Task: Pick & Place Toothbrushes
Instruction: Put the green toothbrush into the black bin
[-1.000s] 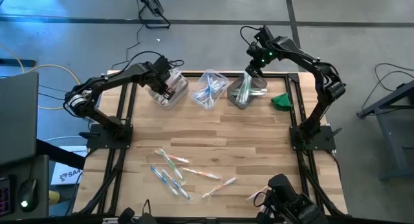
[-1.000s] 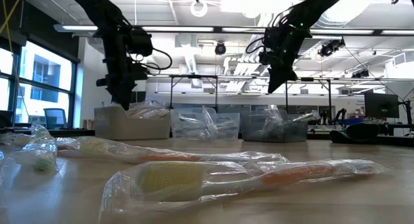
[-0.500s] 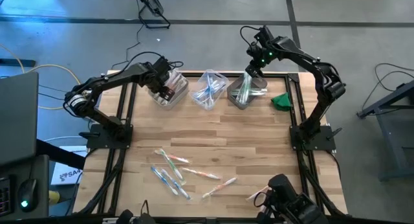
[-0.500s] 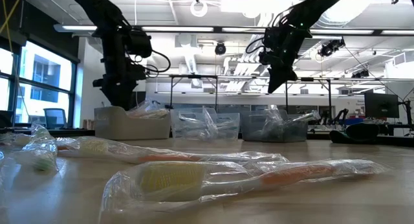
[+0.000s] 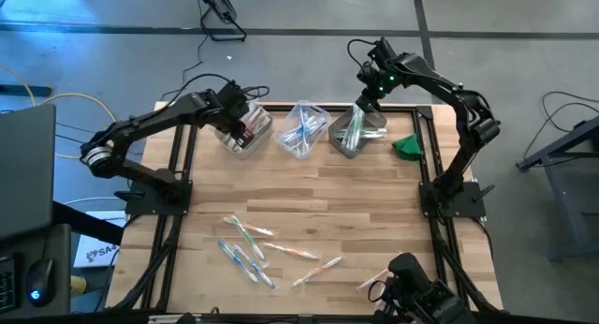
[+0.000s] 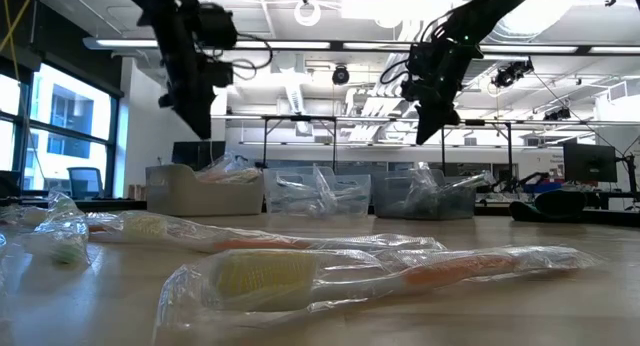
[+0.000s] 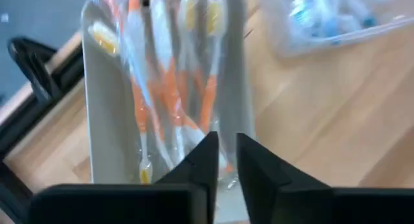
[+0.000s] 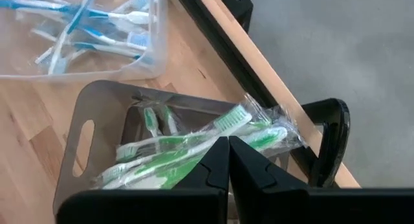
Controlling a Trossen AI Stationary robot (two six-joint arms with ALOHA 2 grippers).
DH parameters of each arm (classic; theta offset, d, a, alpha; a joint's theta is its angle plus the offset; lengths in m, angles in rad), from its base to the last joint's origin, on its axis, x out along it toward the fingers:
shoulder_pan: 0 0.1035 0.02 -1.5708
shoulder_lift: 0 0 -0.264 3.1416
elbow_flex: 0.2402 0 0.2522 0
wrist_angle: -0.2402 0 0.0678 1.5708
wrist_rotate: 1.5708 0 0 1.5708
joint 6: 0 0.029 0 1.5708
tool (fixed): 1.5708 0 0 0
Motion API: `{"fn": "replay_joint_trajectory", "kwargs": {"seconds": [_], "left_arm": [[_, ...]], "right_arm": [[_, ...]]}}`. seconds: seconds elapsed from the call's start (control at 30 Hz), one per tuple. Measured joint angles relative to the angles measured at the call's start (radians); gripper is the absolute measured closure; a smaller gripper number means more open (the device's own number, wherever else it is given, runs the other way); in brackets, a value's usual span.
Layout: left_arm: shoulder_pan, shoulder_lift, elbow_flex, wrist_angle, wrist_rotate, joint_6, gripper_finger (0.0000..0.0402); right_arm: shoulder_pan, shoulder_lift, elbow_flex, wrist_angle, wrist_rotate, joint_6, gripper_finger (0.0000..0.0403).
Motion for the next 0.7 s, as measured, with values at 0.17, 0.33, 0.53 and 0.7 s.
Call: {"fn": "replay_joint_trajectory", "kwargs": {"seconds": [0.17, 0.33, 0.53, 0.7], "left_arm": [[-0.059, -0.069, 0.0, 0.001, 0.0, -0.001, 0.0394], [-0.121, -0.103, 0.0, 0.019, 0.0, -0.033, 0.0397], [-0.177, -0.106, -0.001, 0.084, -0.015, -0.079, 0.0396], [-0.189, -0.103, -0.001, 0.134, -0.03, -0.079, 0.0396]], "right_arm": [[0.0, 0.0, 0.0, 0.001, -0.1, -0.014, 0.0401], [0.0, -0.003, 0.0, 0.003, -0.223, -0.04, 0.0401], [0.016, -0.041, 0.0, 0.005, -0.278, -0.043, 0.0401], [0.057, -0.112, 0.0, 0.008, -0.279, -0.002, 0.0401]]}}
